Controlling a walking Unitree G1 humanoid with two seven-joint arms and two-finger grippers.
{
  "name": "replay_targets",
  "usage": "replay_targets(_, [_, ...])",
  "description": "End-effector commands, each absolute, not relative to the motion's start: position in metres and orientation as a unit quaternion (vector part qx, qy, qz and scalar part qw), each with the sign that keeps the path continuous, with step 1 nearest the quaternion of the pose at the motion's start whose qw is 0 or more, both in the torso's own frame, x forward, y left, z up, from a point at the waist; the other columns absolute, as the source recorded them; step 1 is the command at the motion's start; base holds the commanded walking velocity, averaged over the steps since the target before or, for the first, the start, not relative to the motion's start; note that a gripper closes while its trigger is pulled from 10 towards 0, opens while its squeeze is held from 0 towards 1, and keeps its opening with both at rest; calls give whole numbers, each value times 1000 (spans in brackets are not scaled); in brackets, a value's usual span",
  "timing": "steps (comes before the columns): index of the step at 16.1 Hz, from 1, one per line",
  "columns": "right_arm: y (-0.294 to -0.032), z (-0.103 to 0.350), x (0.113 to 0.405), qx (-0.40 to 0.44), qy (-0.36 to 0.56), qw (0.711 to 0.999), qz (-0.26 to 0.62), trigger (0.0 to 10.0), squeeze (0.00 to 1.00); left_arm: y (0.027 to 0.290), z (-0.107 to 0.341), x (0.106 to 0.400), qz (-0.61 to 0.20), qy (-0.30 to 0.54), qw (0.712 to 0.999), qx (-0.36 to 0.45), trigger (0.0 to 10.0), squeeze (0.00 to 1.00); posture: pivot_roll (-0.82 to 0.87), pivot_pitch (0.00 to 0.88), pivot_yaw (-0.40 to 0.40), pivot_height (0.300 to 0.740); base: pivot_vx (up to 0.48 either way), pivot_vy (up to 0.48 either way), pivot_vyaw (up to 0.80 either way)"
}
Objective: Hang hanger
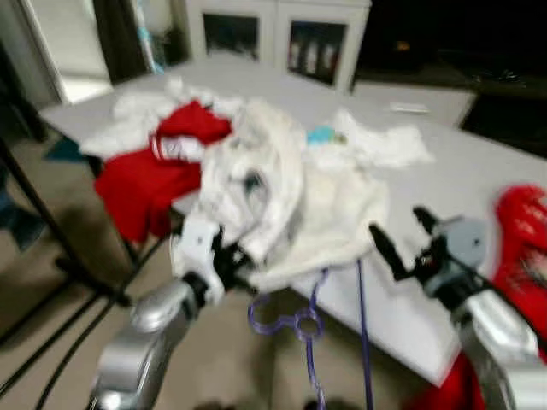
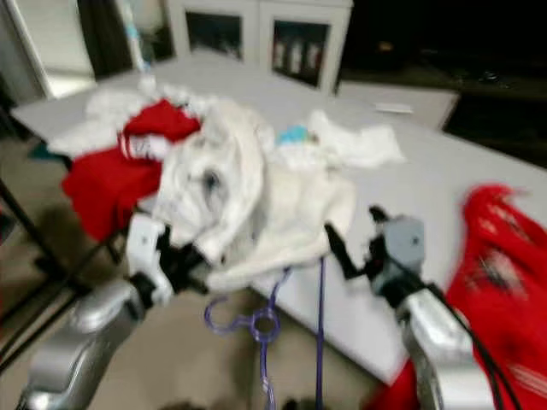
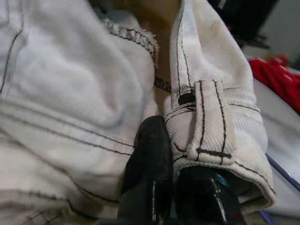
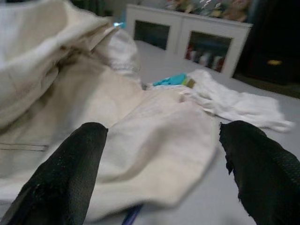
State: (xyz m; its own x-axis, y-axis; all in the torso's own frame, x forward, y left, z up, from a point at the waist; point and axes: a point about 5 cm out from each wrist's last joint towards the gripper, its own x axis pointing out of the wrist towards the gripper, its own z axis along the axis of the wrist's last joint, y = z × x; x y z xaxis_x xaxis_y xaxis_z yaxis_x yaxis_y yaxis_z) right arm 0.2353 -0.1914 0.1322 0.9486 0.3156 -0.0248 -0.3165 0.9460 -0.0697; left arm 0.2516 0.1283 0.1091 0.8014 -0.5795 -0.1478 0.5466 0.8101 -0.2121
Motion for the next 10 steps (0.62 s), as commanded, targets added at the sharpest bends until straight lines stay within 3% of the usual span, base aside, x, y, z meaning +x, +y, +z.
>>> replay_targets(1, [-197,135,236,-50,5,987,151,10000,0,124,109,252,-302,106,944,-80,10000,0,-37,0,-33,740,0,0,0])
replay_targets(3, [-194,134,236,-47,9,986,161,10000,0,125,109,254,-300,104,945,-78,10000,0,-38,0,-33,740,0,0,0])
replay_targets(5, [-179,136,230,-4,11,972,235,10000,0,125,110,257,-299,103,946,-75,10000,0,-36,0,-33,740,0,0,0])
replay_targets(6, [-157,139,213,27,34,932,359,10000,0,127,111,260,-295,100,948,-71,10000,0,-38,0,-33,740,0,0,0])
replay_targets(7, [-148,125,210,19,85,913,398,10000,0,128,113,263,-294,96,949,-69,10000,0,-46,0,-31,740,0,0,0])
replay_targets(9, [-147,97,223,-35,149,913,378,10000,0,128,114,266,-294,91,949,-67,10000,0,-51,0,-28,740,0,0,0])
replay_targets(10, [-149,81,246,-89,180,924,326,10000,0,127,115,267,-294,88,950,-67,10000,0,-50,0,-25,740,0,0,0])
